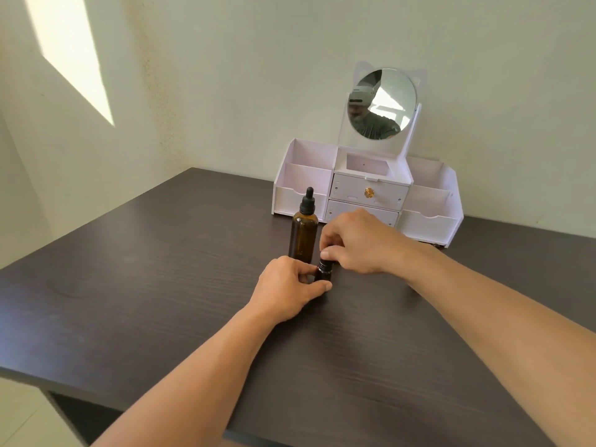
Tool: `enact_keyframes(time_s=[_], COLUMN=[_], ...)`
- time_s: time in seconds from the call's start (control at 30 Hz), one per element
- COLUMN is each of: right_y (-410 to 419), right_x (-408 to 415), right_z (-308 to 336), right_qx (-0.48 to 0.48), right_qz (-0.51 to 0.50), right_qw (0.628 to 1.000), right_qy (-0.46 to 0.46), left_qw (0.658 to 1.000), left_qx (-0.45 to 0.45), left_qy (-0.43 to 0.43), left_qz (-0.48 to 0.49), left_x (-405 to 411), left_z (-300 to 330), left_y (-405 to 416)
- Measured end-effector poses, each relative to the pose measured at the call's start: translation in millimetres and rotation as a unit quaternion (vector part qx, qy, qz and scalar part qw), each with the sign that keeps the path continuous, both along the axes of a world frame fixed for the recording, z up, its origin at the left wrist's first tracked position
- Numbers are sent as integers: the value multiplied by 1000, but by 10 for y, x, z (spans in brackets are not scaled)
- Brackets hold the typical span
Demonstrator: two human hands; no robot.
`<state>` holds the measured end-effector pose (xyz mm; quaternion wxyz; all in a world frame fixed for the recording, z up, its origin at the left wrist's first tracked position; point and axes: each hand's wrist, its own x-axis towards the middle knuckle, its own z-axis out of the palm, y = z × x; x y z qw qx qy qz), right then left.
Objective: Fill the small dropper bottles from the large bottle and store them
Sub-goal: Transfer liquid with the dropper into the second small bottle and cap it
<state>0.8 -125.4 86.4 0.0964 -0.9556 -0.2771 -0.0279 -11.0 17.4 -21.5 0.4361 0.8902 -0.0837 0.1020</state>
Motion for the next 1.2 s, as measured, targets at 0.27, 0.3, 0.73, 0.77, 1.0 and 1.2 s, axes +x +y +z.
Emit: enact_keyframes(time_s=[0.27,0.3,0.73,0.77,1.0,1.2], right_y=[-39,-44,-175,-209,-542,-592], right_x=[15,23,-14,-19,-32,54], right_z=[50,34,290,320,24,-599], right_qx=[51,46,106,124,203,271], right_qz=[16,8,25,12,-149,-243], right_qw=[999,999,993,990,965,929], right_qy=[5,-7,-53,-59,-69,-72], left_qw=[1000,1000,1000,1000,1000,1000], left_qx=[-3,-1,2,1,-8,-9], left_qy=[8,9,3,3,4,8], left_qz=[-3,-6,-5,-5,12,11], left_x=[-34,-38,-17,-14,-6,-12], left_z=[30,34,17,15,-7,-3], left_y=[-4,-6,-2,-1,-1,-10])
